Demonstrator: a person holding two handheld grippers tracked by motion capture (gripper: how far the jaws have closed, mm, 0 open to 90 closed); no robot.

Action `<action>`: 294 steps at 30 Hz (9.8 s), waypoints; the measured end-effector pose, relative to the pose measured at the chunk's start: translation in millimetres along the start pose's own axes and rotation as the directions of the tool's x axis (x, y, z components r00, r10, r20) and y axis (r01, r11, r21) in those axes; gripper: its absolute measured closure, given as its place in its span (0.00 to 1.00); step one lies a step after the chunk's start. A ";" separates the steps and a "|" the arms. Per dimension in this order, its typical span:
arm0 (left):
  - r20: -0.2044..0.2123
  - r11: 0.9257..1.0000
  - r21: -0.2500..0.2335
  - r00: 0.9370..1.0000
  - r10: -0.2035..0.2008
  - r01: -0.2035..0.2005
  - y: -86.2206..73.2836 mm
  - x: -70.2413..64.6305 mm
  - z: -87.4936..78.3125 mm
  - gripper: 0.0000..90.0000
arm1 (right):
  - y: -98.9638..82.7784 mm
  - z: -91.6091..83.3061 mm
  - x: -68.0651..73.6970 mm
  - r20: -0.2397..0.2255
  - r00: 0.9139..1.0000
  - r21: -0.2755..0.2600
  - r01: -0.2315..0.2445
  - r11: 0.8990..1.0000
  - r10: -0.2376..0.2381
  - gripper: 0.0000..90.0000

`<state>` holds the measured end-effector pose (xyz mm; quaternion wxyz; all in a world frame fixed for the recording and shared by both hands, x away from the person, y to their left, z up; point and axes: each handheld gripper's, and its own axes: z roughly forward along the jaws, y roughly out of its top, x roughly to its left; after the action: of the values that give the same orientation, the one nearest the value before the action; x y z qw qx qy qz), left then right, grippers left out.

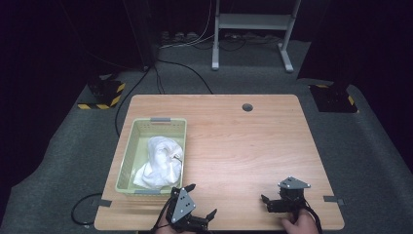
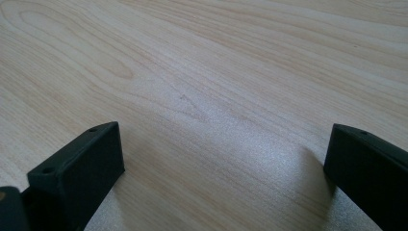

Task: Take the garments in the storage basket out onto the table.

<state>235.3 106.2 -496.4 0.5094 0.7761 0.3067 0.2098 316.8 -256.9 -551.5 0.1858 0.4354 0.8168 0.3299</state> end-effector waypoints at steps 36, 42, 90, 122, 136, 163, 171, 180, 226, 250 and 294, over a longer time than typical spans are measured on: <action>-0.068 0.999 -0.033 0.998 0.002 -0.004 3.1 13.4 -20.3 0.01 | -0.1 -0.2 0.3 -0.003 1.000 0.000 0.004 1.000 -0.004 0.00; -0.089 0.999 -0.036 0.996 -0.001 -0.002 3.8 17.5 -26.3 0.01 | -0.2 -0.1 0.3 -0.003 1.000 0.000 0.004 1.000 -0.004 0.00; -0.256 0.991 -0.088 0.959 -0.121 0.102 -0.7 66.3 -79.0 0.01 | 2.0 2.3 1.2 -0.014 1.000 0.001 0.011 1.000 -0.011 0.00; -0.350 0.987 -0.010 0.924 -0.153 0.160 28.8 106.3 -81.7 0.01 | 2.1 1.9 0.9 -0.018 1.000 0.001 0.006 1.000 -0.006 0.00; -0.374 0.986 0.005 0.915 -0.154 0.168 48.4 128.7 -72.7 0.01 | 1.9 1.7 -0.3 -0.024 1.000 -0.005 0.002 1.000 -0.003 0.00; -0.385 0.965 0.142 0.910 -0.153 0.222 58.9 167.7 -32.5 0.01 | 2.0 1.8 0.8 -0.019 1.000 0.000 0.006 1.000 -0.006 0.00; -0.367 0.942 0.199 0.912 -0.183 0.269 54.6 178.8 -17.5 0.01 | 2.0 1.8 0.7 -0.018 1.000 0.000 0.006 1.000 -0.006 0.00; -0.359 0.901 0.284 0.907 -0.218 0.329 41.4 193.1 -5.2 0.01 | 2.0 1.9 0.8 -0.018 1.000 0.001 0.006 1.000 -0.006 0.00; -0.326 0.652 0.664 0.926 -0.189 0.366 2.5 208.4 61.7 0.34 | 2.1 1.8 0.9 -0.018 1.000 0.001 0.006 1.000 -0.006 0.00; -0.350 0.795 0.499 0.919 -0.180 0.345 25.0 200.9 18.2 0.66 | 2.0 1.8 0.8 -0.020 1.000 0.001 0.006 1.000 -0.006 0.00; -0.404 0.978 0.025 0.897 -0.180 0.208 59.1 160.5 -43.5 0.66 | 2.1 1.8 1.0 -0.020 1.000 0.001 0.010 1.000 -0.010 0.00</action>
<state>339.2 228.5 -422.8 0.4279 0.6993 0.4868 0.3015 318.5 -254.5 -551.4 0.1790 0.4281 0.8210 0.3327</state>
